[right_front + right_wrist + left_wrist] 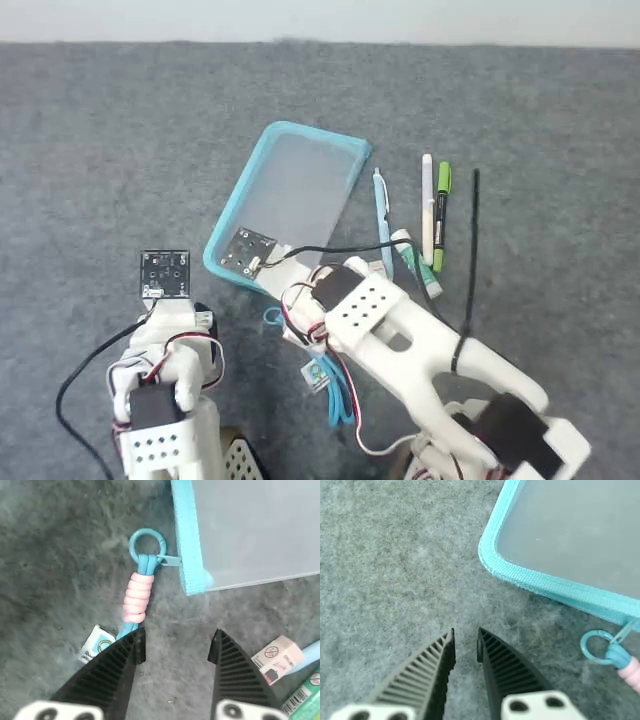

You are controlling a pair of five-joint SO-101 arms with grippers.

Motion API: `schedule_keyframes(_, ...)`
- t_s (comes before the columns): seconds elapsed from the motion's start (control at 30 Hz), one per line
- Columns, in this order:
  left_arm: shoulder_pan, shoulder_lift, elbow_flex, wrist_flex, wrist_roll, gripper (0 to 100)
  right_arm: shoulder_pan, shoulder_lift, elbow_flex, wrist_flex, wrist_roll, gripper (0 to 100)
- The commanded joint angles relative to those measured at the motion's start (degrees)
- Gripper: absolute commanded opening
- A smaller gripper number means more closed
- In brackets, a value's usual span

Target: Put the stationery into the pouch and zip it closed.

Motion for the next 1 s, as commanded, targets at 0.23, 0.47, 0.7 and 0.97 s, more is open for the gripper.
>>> schedule_keyframes(0.23, -0.09, -1.05, -0.4, 0.18, 0.7, 7, -2.59, 0.75, -2.99, -3.65, -7.65, 21.3)
schedule_keyframes(0.47, -0.09, -1.05, -0.4, 0.18, 0.7, 7, -6.02, 0.84, -0.97, -5.67, -8.97, 21.3)
schedule_keyframes(0.7, -0.09, -1.05, -0.4, 0.18, 0.7, 7, -5.93, 0.84, 0.53, -8.13, -8.7, 21.3)
schedule_keyframes(0.97, -0.09, -1.05, -0.4, 0.18, 0.7, 7, -5.93, 0.84, 0.35, -6.11, -8.62, 21.3)
